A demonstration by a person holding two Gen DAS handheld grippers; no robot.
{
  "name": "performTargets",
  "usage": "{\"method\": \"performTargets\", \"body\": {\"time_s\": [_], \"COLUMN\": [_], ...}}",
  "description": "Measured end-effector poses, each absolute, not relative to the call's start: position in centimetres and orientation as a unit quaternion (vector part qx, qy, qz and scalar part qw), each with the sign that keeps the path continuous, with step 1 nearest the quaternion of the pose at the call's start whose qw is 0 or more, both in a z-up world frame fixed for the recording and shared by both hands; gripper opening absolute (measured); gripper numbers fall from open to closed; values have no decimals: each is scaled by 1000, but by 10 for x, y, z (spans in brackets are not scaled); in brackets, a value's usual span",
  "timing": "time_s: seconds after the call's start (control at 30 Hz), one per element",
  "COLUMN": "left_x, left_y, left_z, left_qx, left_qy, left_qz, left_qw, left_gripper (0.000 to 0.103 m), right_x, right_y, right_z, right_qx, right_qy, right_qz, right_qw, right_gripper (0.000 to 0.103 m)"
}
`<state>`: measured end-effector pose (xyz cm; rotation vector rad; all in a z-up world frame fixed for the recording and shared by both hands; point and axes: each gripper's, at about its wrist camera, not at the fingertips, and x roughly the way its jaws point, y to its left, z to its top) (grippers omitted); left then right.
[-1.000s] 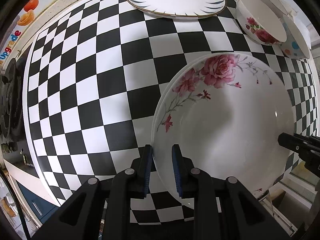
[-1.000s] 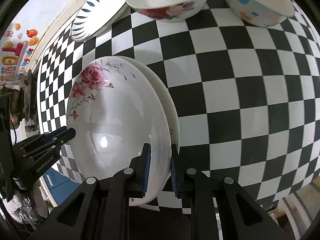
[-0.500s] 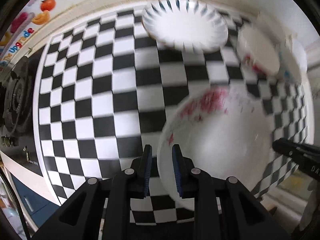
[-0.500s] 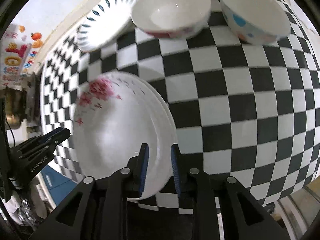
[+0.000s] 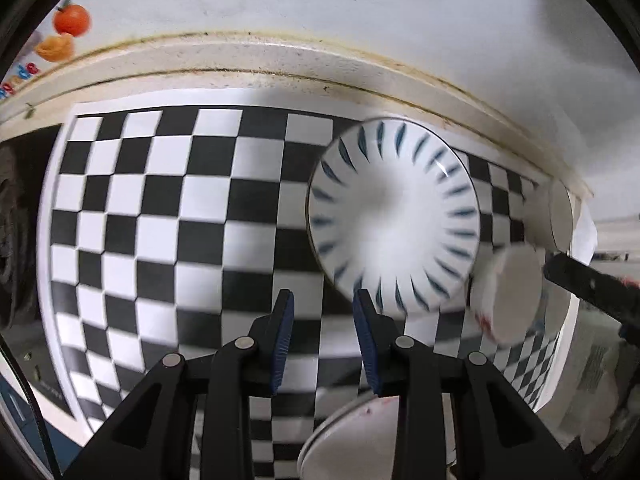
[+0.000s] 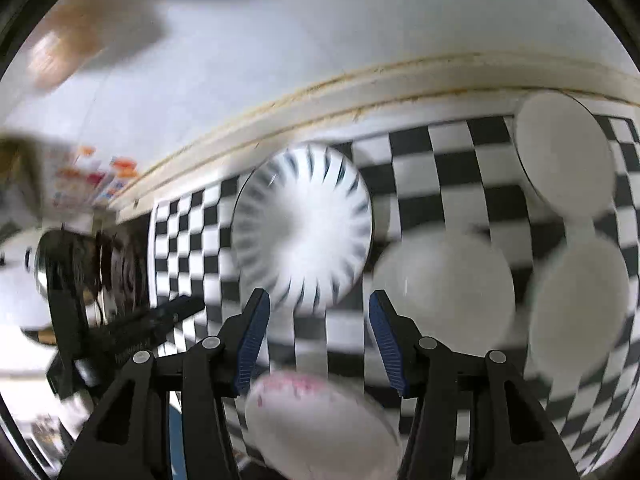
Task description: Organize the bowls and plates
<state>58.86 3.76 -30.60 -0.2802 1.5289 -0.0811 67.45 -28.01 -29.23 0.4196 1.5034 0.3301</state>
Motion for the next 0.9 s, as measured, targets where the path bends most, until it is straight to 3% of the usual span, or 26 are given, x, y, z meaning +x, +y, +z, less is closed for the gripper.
{"method": "performTargets", "body": {"time_s": [0.37,0.47,0.53,0.6,0.9], "left_x": [644,647,646,646,645], "left_y": [30,27,27,28,21], "left_z": [-369,-378,-383,-380,-373], "left_qx": [-136,-135,-138,-141,-114], "left_qy": [735,739,740,735,709], "left_qz": [-58,-71,-70,-68,-62], "left_qw": [662,656,654,660,693], "left_gripper": [28,28,22,20,19], "right_x": [743,744,744,742,734], "right_y": [-255,-250,-251,-252,-248], "right_z": [-377,-395,-403,-408,-403], "right_qx": [128,126,136,141,124], "right_qy": [742,754,755,751,736], "right_qz": [118,124,129,132,140], "right_qw": [648,632,628,632,651], "right_gripper": [51,36,19,14,14]}}
